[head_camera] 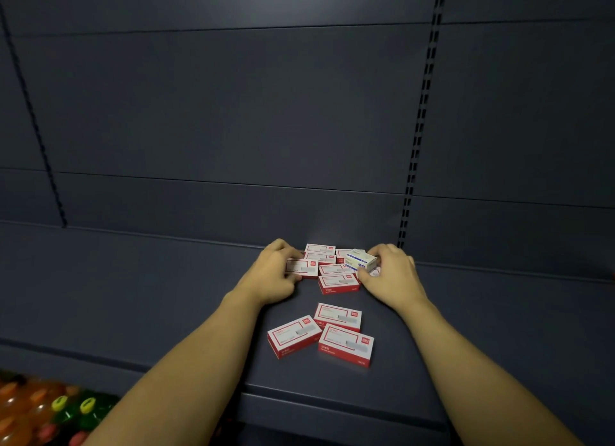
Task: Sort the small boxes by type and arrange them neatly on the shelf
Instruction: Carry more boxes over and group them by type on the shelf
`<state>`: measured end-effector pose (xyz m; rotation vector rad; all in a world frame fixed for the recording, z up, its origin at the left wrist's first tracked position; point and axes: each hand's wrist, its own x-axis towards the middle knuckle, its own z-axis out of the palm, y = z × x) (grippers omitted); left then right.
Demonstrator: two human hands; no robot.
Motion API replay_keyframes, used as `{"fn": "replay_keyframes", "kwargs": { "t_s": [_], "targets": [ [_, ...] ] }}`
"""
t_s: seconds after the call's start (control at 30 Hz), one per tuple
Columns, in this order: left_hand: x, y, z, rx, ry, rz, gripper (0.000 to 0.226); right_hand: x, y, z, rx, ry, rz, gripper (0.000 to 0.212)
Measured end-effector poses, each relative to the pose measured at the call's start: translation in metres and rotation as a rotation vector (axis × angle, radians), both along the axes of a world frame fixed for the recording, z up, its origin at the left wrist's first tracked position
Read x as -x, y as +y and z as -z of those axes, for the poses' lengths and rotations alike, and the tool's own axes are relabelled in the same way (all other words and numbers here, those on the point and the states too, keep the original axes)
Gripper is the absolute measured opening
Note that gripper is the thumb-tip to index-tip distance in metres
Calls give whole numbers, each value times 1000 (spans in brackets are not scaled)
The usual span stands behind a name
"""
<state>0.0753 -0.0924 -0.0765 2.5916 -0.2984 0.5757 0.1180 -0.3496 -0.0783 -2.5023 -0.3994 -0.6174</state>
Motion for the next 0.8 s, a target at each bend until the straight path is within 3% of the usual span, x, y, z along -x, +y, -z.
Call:
{"fn": "replay_keyframes", "kwargs": {
  "t_s": [0.4, 0.6, 0.8],
  "targets": [
    [7, -1, -3, -123, -105, -24, 46, 0, 1, -1, -48, -9, -46, 43],
    [22, -5, -11, -158, -93, -23, 51, 10, 1, -5, 48, 31, -18, 45],
    [25, -1, -32, -244, -88, -13, 49, 26, -6, -18, -5, 44, -16, 40]
  ]
}}
